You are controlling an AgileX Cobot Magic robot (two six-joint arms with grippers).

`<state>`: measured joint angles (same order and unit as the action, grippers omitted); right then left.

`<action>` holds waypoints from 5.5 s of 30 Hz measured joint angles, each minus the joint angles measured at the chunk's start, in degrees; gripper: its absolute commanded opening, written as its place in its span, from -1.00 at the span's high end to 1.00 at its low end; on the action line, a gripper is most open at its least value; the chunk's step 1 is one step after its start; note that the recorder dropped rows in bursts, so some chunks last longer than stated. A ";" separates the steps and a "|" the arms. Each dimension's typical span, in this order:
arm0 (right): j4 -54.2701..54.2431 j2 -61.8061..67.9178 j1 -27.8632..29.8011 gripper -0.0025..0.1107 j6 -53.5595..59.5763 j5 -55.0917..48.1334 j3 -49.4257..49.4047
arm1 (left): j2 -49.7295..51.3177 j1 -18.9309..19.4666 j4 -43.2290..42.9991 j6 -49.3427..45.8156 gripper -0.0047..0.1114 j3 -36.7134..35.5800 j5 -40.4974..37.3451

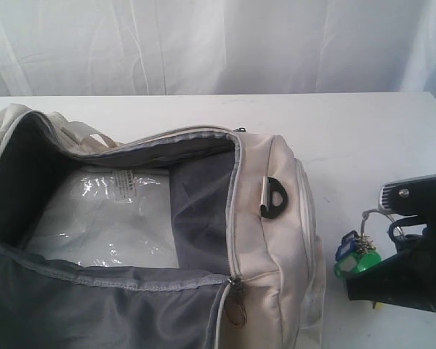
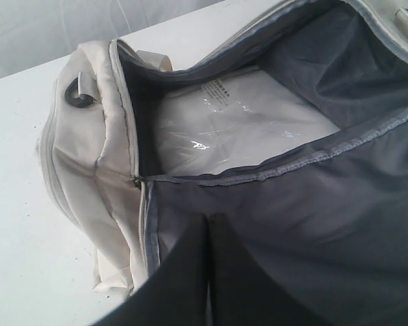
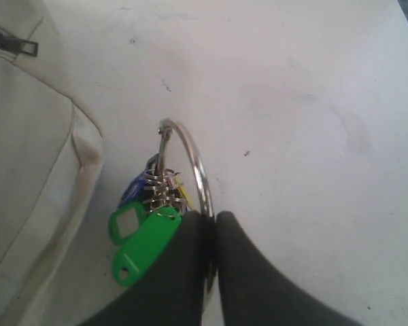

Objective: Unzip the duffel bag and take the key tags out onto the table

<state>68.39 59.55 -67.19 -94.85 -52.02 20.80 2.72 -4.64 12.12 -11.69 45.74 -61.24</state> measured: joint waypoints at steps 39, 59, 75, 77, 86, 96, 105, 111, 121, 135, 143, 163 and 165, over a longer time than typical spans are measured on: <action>10.69 -29.73 -0.12 0.96 7.54 -4.47 -0.84 | 0.00 0.00 6.09 0.00 0.92 -0.38 11.58; 12.80 -35.06 -0.12 0.96 19.48 17.62 -0.86 | 0.10 0.00 12.46 0.00 0.92 -14.67 31.40; 12.80 -35.06 -0.12 0.96 18.45 17.62 -0.86 | 0.10 0.00 12.46 0.00 0.92 -14.67 32.09; 12.80 -35.06 -0.12 0.96 18.45 17.62 -0.86 | 0.10 0.00 12.46 0.00 0.92 -14.67 32.09; 12.80 -35.06 -0.12 0.96 18.45 17.62 -0.86 | 0.23 0.00 11.93 -3.18 0.92 -16.78 34.98; 12.80 -35.06 -0.12 0.96 18.45 17.62 -0.86 | 0.44 0.00 0.24 -1.69 0.92 -42.61 56.53; 12.80 -35.06 -0.12 0.96 18.45 17.62 -0.86 | 0.44 0.00 -9.04 7.89 0.92 -45.48 52.17; 12.80 -35.06 -0.12 0.96 18.45 17.62 -0.86 | 0.44 0.00 -10.62 9.57 0.92 -45.53 49.80; 12.80 -35.06 -0.12 0.96 18.45 17.62 -0.86 | 0.44 2.08 -10.62 9.61 0.92 -45.53 48.47; 12.80 -35.06 -0.12 0.96 18.45 17.62 -0.86 | -2.47 9.49 -10.12 5.62 0.92 -45.53 46.86; 12.80 -35.06 -0.12 0.96 18.45 17.62 -0.86 | -2.47 9.49 -10.12 5.40 0.92 -45.53 46.86; 12.80 -35.06 -0.12 0.96 18.45 17.62 -0.86 | -2.47 9.49 -10.12 5.28 0.92 -45.53 46.86; 12.80 -35.06 -0.12 0.96 18.45 17.62 -0.86 | -2.47 9.49 -10.12 5.28 0.92 -45.53 46.86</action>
<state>81.19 24.49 -67.31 -76.40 -34.40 19.94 0.25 4.84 1.99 -6.41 0.22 -14.38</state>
